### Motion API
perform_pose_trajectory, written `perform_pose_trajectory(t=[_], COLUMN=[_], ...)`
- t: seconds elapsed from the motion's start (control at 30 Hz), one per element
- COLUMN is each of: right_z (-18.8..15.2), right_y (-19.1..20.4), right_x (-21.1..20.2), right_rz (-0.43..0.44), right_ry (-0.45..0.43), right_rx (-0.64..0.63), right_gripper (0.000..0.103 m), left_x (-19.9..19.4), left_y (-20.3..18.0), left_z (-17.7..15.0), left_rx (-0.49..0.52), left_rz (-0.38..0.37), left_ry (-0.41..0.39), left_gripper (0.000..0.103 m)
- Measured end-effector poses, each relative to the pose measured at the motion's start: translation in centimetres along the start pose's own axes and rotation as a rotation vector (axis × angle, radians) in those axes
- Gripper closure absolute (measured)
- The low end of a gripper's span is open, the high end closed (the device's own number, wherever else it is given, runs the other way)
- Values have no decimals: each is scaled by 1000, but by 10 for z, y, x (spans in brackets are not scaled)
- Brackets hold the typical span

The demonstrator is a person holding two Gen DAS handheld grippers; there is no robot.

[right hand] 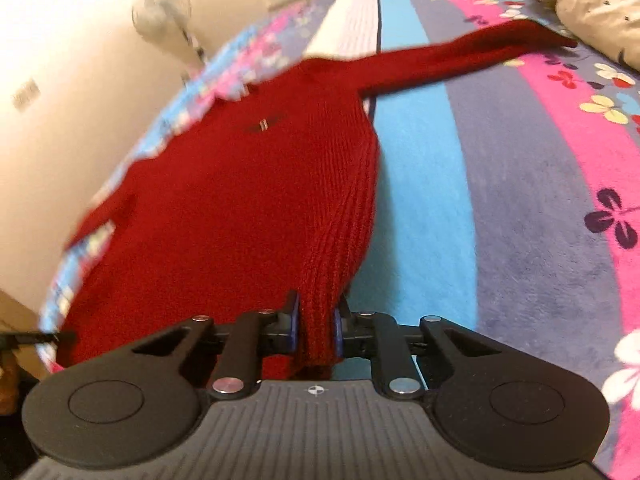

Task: Fold small clothes

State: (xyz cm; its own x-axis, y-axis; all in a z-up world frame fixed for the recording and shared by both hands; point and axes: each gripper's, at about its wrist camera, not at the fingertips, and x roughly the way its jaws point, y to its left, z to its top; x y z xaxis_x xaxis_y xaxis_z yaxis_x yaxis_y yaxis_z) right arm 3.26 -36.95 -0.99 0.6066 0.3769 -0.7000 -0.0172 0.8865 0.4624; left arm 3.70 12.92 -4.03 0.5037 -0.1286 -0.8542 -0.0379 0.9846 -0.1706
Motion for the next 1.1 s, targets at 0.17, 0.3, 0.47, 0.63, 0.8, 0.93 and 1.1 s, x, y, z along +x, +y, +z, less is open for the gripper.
perform_pose_trajectory(t=[0.17, 0.3, 0.47, 0.63, 0.8, 0.93, 1.1], right_z=[-5, -18, -34, -36, -22, -31, -33], right_y=[-10, -10, -2, 6, 27, 40, 46], right_x=[-45, -62, -42, -5, -11, 29, 47], right_rz=[82, 110, -36, -309, -212, -205, -273], right_ry=[-158, -173, -14, 61, -76, 123, 185], right_rx=[120, 148, 105, 27, -22, -106, -155], right_gripper=[88, 89, 87, 84, 63, 53, 51], left_x=[-36, -44, -26, -15, -14, 27, 22], left_y=[22, 38, 45, 29, 4, -6, -15], left_z=[-1, -2, -4, 0, -2, -10, -9], left_rx=[-50, -72, -65, -20, 57, 69, 74], left_rz=[-69, -57, -46, 106, 35, 53, 50], left_ry=[-108, -118, -10, -29, -65, 138, 85], left_gripper=[96, 97, 95, 85, 74, 63, 55])
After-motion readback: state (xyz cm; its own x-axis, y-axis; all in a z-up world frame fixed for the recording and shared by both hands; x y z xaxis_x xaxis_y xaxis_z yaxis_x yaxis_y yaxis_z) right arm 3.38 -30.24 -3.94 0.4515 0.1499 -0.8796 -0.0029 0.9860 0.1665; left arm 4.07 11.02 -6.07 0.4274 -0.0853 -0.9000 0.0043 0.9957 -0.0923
